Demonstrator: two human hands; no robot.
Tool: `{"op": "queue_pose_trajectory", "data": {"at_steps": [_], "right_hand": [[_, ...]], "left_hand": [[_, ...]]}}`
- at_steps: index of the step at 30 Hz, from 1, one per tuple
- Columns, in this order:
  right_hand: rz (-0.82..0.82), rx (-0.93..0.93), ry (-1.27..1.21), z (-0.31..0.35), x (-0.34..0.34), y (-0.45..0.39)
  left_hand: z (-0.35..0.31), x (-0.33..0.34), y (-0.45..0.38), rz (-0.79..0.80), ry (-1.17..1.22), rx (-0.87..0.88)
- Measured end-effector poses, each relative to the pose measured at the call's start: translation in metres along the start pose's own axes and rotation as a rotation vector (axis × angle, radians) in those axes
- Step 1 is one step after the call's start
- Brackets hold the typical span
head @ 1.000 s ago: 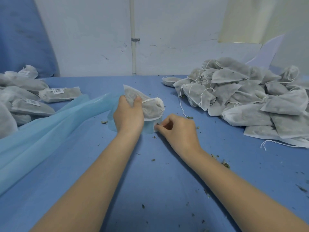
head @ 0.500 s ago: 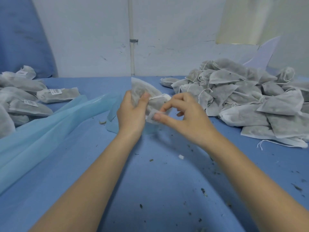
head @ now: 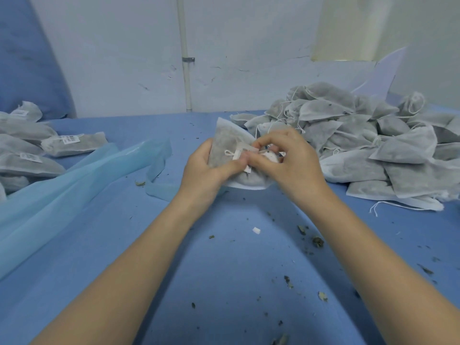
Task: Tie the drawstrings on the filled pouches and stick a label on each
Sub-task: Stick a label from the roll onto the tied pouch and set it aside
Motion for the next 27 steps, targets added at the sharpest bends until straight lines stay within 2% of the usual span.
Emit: {"op": "queue_pose_trajectory", "data": {"at_steps": [6, 11, 14, 17, 19, 22, 25, 27], "right_hand": [[0.048, 0.162, -0.363, -0.019, 0.007, 0.002], [-0.122, 0.157, -0.387, -0.022, -0.006, 0.002], [-0.107, 0.122, -0.41, -0.02, -0.008, 0.001], [0.09, 0.15, -0.487, -0.02, 0.01, 0.005], [0.151, 0.204, -0.474, -0.027, 0.018, 0.009], [0.08, 0.267, -0.432, -0.033, 0.02, 0.013], [0.011, 0.356, -0.508, -0.037, 0.03, 0.017], [-0.032, 0.398, -0.595, -0.038, 0.037, 0.015]], "left_hand": [[0.0, 0.01, 0.002, 0.07, -0.058, 0.0], [0.002, 0.017, 0.002, 0.096, 0.036, -0.039], [0.002, 0.017, 0.001, 0.068, 0.103, -0.078], [0.004, 0.012, 0.004, -0.043, 0.155, -0.126], [0.007, 0.001, 0.005, -0.173, 0.152, -0.141], [0.005, -0.019, 0.006, -0.36, 0.097, -0.127], [0.012, -0.027, 0.008, -0.424, 0.093, -0.187], [0.018, -0.03, 0.01, -0.448, 0.171, -0.241]]}}
Point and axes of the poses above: each hand's wrist, its own y-axis away from the middle knuckle, its own x-axis out of the palm, z = x × y, the point moved 10 cm from there along -y, towards the middle knuckle
